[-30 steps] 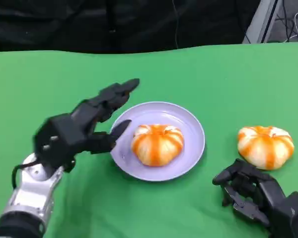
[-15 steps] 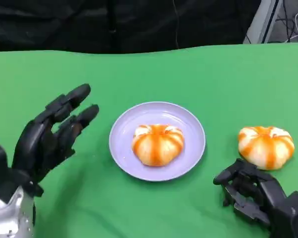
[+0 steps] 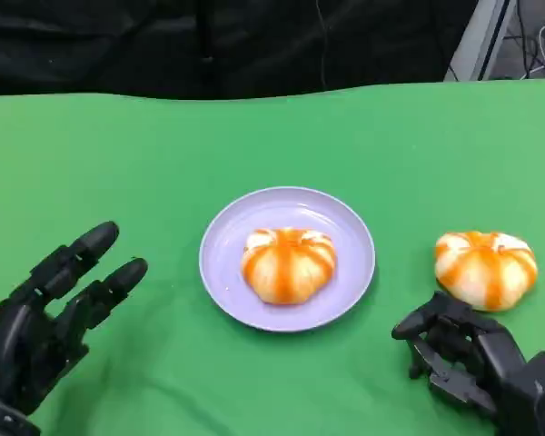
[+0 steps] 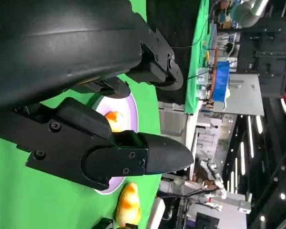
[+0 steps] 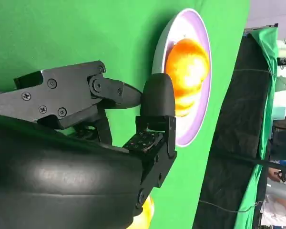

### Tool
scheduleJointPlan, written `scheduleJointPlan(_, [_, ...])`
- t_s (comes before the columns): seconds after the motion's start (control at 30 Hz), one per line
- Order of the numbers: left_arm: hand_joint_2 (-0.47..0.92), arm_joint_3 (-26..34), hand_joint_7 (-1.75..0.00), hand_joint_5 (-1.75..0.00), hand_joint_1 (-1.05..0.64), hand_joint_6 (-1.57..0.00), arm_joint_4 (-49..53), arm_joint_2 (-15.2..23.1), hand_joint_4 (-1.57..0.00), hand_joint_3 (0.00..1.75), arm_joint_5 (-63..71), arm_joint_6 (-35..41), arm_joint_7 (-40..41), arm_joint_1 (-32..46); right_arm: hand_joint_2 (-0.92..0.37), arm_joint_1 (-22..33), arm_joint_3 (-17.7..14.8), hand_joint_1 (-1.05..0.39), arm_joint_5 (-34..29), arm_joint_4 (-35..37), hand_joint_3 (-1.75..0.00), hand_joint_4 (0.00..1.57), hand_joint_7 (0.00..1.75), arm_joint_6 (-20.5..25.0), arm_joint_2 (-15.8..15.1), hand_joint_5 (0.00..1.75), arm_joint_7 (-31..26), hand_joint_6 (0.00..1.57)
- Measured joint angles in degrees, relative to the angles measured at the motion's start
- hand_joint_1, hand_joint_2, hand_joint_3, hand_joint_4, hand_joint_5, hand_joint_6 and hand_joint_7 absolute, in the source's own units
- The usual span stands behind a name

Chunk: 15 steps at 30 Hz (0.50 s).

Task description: Grasp the bread from the table and place it into the plate.

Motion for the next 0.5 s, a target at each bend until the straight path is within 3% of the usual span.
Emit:
scheduleJointPlan(0.3, [0.92,1.9,-0.01,-0.02,-0.59,-0.54,-2.1,-1.2,-0.59,0.45,-1.6,0.0,-0.2,5.5,-0.92,0.3,0.0,-0.24,0.1,-0.4,-0.5,0.6,1.24,0.2,-0.1,1.75,0.7,0.66])
scheduleJointPlan(0.5, [0.92,2.5,-0.01,-0.01,-0.33,-0.53,1.5,-1.1,-0.61,0.36,-1.1,-0.5,-0.2,4.5,-0.92,0.3,-0.1,-0.25,0.2,-0.5,-0.49,0.61,1.24,0.5,-0.1,1.75,1.0,0.66])
